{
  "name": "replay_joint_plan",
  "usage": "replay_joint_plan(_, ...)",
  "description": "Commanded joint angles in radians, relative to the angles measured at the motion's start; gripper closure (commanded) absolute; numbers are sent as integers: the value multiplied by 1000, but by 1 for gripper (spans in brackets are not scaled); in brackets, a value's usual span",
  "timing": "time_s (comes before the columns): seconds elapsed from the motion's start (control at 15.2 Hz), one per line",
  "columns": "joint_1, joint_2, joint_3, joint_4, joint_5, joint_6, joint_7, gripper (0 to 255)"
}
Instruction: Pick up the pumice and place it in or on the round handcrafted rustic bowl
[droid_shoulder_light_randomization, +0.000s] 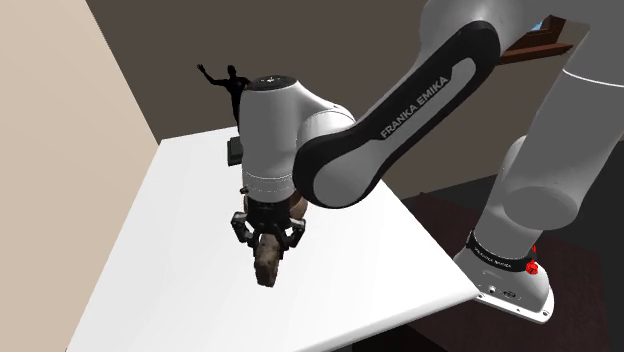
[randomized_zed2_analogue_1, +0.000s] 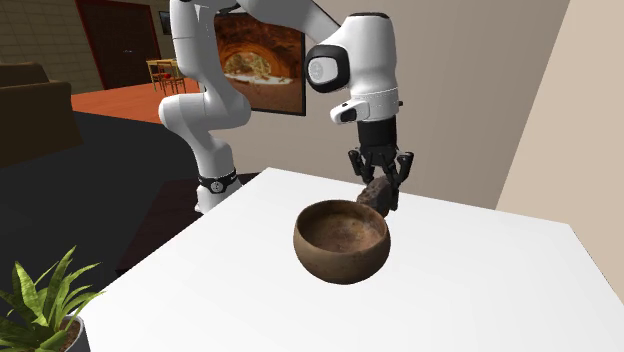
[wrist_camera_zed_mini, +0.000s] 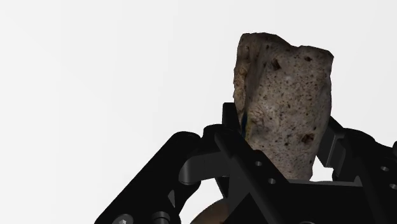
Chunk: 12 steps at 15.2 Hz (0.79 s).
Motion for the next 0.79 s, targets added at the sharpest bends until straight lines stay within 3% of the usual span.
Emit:
replay_joint_plan(0.0,2,-18,-3,16,14,-30,-8,255)
replay_joint_plan(0.73,7,-102,-30,102,67,-186,-44,255)
